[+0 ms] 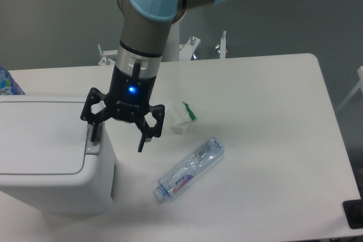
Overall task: Open the trash can
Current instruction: 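Hold the gripper above the button while the lid swings open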
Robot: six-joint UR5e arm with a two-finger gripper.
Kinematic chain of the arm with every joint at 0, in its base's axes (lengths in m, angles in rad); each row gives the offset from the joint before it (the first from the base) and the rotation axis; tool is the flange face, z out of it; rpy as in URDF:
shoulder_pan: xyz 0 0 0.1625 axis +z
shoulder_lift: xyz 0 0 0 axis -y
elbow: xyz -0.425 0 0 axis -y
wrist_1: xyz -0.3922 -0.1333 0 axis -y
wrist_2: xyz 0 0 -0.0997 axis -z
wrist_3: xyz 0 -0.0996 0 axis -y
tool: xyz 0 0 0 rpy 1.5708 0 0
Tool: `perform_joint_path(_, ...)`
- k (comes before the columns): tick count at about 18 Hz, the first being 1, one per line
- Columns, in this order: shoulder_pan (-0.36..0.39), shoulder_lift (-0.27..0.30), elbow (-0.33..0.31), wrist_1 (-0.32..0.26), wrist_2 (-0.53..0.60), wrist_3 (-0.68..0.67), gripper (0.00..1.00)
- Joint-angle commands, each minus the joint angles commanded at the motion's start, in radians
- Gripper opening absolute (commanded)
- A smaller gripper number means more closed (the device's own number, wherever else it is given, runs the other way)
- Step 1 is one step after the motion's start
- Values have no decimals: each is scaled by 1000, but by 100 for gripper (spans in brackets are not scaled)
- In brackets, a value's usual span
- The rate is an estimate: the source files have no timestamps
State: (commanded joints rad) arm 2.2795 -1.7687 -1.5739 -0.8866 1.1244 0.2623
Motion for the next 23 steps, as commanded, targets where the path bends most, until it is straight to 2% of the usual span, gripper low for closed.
perform_joint_path(16, 0, -3, 2, -2, 31, -5, 100)
perform_joint_path(23, 2, 0, 49, -2, 28, -15, 100)
